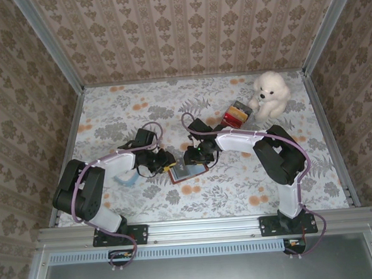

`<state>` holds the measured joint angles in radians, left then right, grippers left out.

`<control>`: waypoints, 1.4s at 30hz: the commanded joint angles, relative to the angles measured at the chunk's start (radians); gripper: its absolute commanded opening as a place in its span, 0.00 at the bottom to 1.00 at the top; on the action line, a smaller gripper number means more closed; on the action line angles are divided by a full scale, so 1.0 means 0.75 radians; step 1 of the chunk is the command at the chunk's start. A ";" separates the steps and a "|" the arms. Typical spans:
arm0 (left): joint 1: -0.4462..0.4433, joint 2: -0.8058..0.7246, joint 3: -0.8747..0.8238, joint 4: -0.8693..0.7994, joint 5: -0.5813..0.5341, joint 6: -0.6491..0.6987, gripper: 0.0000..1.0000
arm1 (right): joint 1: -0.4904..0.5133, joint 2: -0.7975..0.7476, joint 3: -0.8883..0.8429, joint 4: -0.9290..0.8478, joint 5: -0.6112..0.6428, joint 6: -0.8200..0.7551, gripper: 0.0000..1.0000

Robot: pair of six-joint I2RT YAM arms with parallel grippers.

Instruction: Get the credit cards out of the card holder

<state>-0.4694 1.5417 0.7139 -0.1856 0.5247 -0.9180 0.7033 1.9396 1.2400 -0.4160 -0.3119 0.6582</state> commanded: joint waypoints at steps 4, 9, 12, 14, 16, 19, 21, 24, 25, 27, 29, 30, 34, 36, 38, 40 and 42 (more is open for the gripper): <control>-0.008 0.002 0.037 0.031 0.091 0.052 0.25 | 0.003 0.062 -0.044 -0.033 -0.012 0.008 0.43; -0.008 0.008 0.040 0.041 0.100 0.054 0.22 | 0.003 0.065 -0.044 -0.032 -0.012 0.009 0.43; -0.009 0.005 0.042 0.037 0.100 0.059 0.21 | 0.003 0.067 -0.043 -0.031 -0.012 0.008 0.43; -0.009 0.007 0.043 0.033 0.100 0.064 0.21 | 0.003 0.068 -0.044 -0.033 -0.012 0.008 0.43; -0.008 0.007 0.047 0.017 0.095 0.078 0.22 | 0.002 0.067 -0.044 -0.033 -0.012 0.008 0.43; -0.009 0.008 0.057 -0.016 0.084 0.103 0.25 | 0.003 0.068 -0.044 -0.032 -0.012 0.008 0.43; -0.012 0.005 0.066 -0.031 0.080 0.117 0.26 | 0.003 0.071 -0.045 -0.033 -0.012 0.008 0.43; -0.013 0.002 0.078 -0.045 0.081 0.134 0.29 | 0.003 0.075 -0.046 -0.030 -0.012 0.010 0.43; -0.016 0.001 0.081 -0.047 0.083 0.136 0.30 | 0.003 0.075 -0.046 -0.032 -0.012 0.010 0.43; -0.018 0.002 0.087 -0.047 0.086 0.140 0.32 | 0.003 0.074 -0.044 -0.030 -0.012 0.010 0.43; -0.022 0.001 0.095 -0.051 0.086 0.149 0.34 | 0.003 0.074 -0.045 -0.030 -0.012 0.010 0.43; -0.026 0.001 0.098 -0.052 0.086 0.152 0.35 | 0.002 0.075 -0.045 -0.030 -0.013 0.010 0.43; -0.033 -0.001 0.108 -0.055 0.092 0.163 0.39 | 0.003 0.075 -0.046 -0.030 -0.012 0.012 0.43; -0.035 -0.002 0.113 -0.059 0.092 0.169 0.42 | 0.003 0.075 -0.046 -0.031 -0.012 0.010 0.43; -0.037 -0.006 0.118 -0.071 0.088 0.178 0.46 | 0.003 0.075 -0.046 -0.030 -0.012 0.010 0.43; -0.040 -0.012 0.126 -0.101 0.072 0.196 0.50 | 0.003 0.074 -0.046 -0.032 -0.012 0.011 0.43; -0.044 -0.013 0.143 -0.142 0.051 0.220 0.53 | 0.002 0.076 -0.045 -0.032 -0.012 0.010 0.43</control>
<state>-0.4904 1.5417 0.7841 -0.2508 0.5522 -0.7979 0.7013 1.9442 1.2388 -0.4065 -0.3233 0.6586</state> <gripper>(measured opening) 0.518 0.435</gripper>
